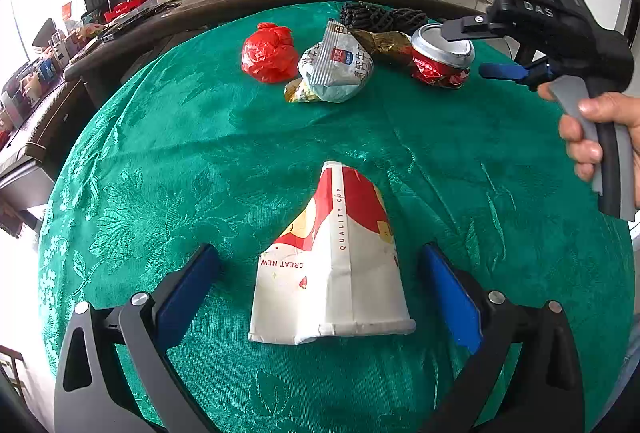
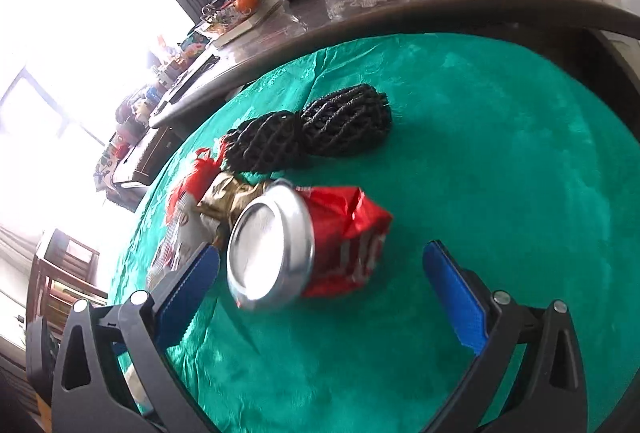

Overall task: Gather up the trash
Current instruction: 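Grasp the red Coke can with the right gripper while the left gripper holds the cup, then lift the paper cup with the left gripper and the can with the right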

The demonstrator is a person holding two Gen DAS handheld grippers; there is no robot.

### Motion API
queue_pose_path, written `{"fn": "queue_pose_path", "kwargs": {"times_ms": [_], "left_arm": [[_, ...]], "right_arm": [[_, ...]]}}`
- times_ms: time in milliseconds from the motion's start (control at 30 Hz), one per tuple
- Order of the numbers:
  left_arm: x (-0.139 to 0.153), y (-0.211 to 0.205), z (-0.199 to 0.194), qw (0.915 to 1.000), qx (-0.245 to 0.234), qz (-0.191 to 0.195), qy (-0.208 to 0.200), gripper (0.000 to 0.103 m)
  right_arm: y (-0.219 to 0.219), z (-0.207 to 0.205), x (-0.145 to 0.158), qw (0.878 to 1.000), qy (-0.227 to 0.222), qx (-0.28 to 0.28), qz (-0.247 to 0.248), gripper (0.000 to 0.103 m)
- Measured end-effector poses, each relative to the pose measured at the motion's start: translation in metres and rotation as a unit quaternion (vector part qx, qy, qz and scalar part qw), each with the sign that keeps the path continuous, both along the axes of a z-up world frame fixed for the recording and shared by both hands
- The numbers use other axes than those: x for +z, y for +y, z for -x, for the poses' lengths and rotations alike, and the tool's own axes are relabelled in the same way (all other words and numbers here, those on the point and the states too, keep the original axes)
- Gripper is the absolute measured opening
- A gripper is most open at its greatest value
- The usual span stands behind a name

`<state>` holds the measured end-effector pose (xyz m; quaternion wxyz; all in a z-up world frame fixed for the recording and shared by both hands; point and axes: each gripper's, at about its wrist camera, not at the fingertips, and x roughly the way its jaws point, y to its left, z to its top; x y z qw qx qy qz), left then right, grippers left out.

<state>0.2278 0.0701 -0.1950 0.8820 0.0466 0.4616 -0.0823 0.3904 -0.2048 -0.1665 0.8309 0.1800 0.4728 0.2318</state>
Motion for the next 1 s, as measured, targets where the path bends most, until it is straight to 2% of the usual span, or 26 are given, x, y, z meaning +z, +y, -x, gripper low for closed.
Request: {"fn": "queue_pose_path", "kwargs": {"times_ms": [133, 167, 200, 233, 333, 400, 500, 567, 667, 800, 967, 1000], "left_arm": [[0.0, 0.0, 0.0, 1.0, 0.0, 0.0, 0.0, 0.098], [0.0, 0.0, 0.0, 1.0, 0.0, 0.0, 0.0, 0.098], [0.0, 0.0, 0.0, 1.0, 0.0, 0.0, 0.0, 0.098], [0.0, 0.0, 0.0, 1.0, 0.0, 0.0, 0.0, 0.098], [0.0, 0.0, 0.0, 1.0, 0.0, 0.0, 0.0, 0.098], [0.0, 0.0, 0.0, 1.0, 0.0, 0.0, 0.0, 0.098], [0.0, 0.0, 0.0, 1.0, 0.0, 0.001, 0.0, 0.098], [0.0, 0.0, 0.0, 1.0, 0.0, 0.0, 0.0, 0.098], [0.0, 0.0, 0.0, 1.0, 0.0, 0.0, 0.0, 0.098], [0.0, 0.0, 0.0, 1.0, 0.0, -0.001, 0.0, 0.098], [0.0, 0.0, 0.0, 1.0, 0.0, -0.002, 0.0, 0.099], [0.0, 0.0, 0.001, 1.0, 0.0, -0.002, 0.0, 0.099]], "right_arm": [[0.004, -0.007, -0.003, 0.999, 0.013, 0.022, -0.047, 0.097], [0.002, -0.005, -0.002, 0.998, 0.016, 0.029, -0.06, 0.086], [0.001, -0.001, 0.001, 0.998, 0.014, 0.033, -0.057, 0.057], [0.0, 0.002, 0.004, 0.998, 0.007, 0.033, -0.047, 0.053], [0.0, 0.023, 0.018, 0.998, -0.02, 0.055, -0.019, 0.053], [0.006, 0.045, 0.03, 0.995, -0.055, 0.073, 0.029, 0.053], [0.01, 0.102, 0.047, 0.981, -0.122, 0.101, 0.113, 0.053], [0.008, 0.137, 0.046, 0.973, -0.144, 0.115, 0.138, 0.053], [-0.005, 0.183, 0.039, 0.969, -0.156, 0.107, 0.161, 0.053], [-0.029, 0.238, 0.027, 0.972, -0.144, 0.097, 0.158, 0.054], [-0.032, 0.263, 0.019, 0.969, -0.137, 0.103, 0.177, 0.055], [-0.03, 0.261, 0.019, 0.969, -0.135, 0.106, 0.177, 0.061]]}}
